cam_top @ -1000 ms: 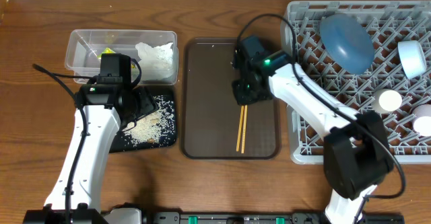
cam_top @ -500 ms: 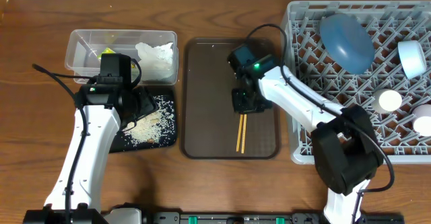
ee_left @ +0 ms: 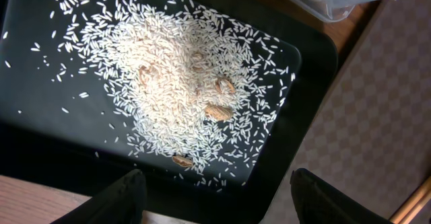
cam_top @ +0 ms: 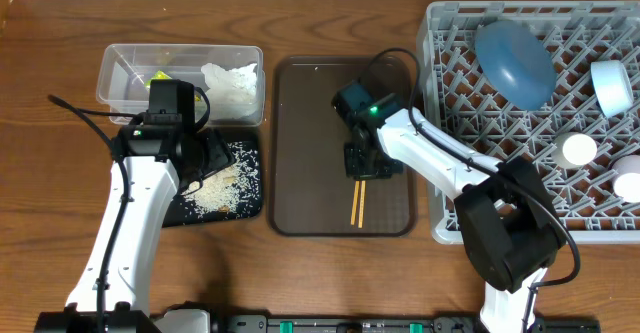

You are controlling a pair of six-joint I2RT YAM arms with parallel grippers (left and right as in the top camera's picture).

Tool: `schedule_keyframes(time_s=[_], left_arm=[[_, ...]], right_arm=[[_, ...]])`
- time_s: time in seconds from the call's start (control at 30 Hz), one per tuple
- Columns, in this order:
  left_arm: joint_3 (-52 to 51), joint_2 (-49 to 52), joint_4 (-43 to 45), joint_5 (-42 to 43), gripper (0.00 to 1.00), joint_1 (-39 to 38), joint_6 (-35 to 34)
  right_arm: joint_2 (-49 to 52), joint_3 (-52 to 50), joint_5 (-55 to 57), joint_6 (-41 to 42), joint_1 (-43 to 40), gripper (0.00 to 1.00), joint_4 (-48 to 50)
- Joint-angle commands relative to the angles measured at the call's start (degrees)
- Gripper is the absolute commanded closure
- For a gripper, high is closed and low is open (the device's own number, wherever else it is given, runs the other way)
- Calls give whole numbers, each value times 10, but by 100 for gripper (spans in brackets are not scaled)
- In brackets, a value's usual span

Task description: Sort waste into correct bins and load items into the dishwasher rack

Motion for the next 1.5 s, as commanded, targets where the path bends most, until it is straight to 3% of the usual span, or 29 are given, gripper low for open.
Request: schedule_keyframes(time_s=[0.0,0.77,0.93,1.17,1.37,1.47], left_arm=[[4,3,-2,-5,29,3,1],[4,3,-2,-5,29,3,1],[4,3,-2,-5,28,3,1],[4,3,-2,-5,29,3,1],[4,3,-2,-5,29,3,1],[4,3,-2,-5,29,3,1]], right_arm=[[10,-13,10,15,3,77,7],[10,-64,10,23,16,73,54],[9,-61,10,20,7,99,50],[-23,-21,-9,-75,-48,99,8],[-110,41,-9,-149,-109,99,-18],[-163,48,-9,-156,-148,88,-17]])
